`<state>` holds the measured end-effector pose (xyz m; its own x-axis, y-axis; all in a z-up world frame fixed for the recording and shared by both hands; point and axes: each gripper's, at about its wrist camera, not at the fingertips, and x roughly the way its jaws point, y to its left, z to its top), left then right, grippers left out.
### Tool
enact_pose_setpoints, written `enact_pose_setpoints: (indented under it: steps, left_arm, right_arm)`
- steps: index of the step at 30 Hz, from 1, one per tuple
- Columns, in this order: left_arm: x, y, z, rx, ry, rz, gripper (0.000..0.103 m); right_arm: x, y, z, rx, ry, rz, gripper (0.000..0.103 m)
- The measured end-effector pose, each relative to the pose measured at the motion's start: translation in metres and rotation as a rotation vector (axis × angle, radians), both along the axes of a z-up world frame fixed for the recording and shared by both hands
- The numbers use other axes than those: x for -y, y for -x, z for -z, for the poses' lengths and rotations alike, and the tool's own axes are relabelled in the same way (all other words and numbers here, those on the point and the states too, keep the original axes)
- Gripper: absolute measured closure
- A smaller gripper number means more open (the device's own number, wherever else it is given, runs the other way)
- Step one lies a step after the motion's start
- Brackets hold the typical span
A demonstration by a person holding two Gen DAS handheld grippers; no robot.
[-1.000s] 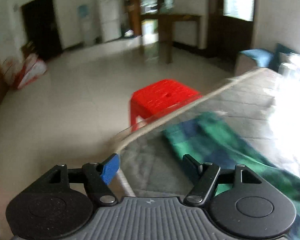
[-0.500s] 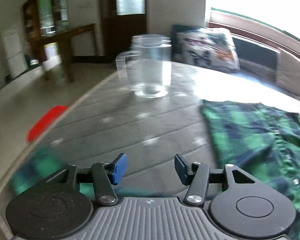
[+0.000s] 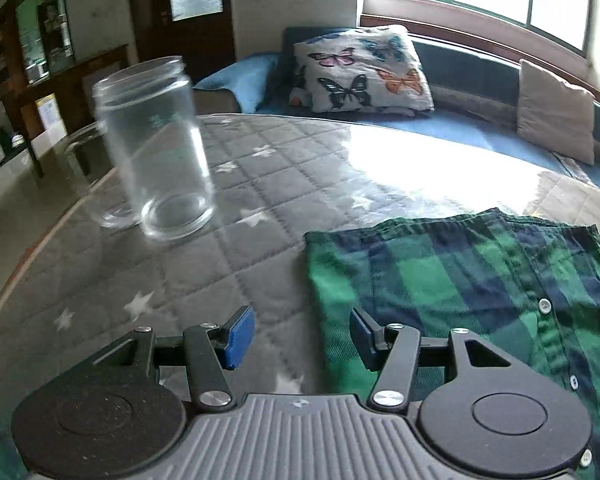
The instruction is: Fold clothes
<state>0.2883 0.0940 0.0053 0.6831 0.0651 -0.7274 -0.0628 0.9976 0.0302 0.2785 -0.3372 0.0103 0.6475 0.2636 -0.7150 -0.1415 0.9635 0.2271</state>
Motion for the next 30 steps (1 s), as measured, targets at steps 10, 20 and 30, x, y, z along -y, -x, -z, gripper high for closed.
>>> enact_pose_setpoints:
  steps: [10, 20, 30]
  left_arm:
    - [0.003, -0.031, 0.006, -0.018, 0.030, 0.067, 0.066]
    - [0.038, -0.056, 0.004, 0.012, -0.014, 0.169, 0.100]
    - [0.073, -0.082, 0.007, 0.024, -0.112, 0.163, 0.096]
  right_arm:
    - [-0.027, -0.038, 0.012, 0.012, 0.010, -0.015, 0.064]
    - [-0.036, -0.057, 0.015, 0.023, 0.041, -0.006, 0.100]
    - [-0.021, -0.051, 0.006, 0.031, 0.098, 0.037, 0.089]
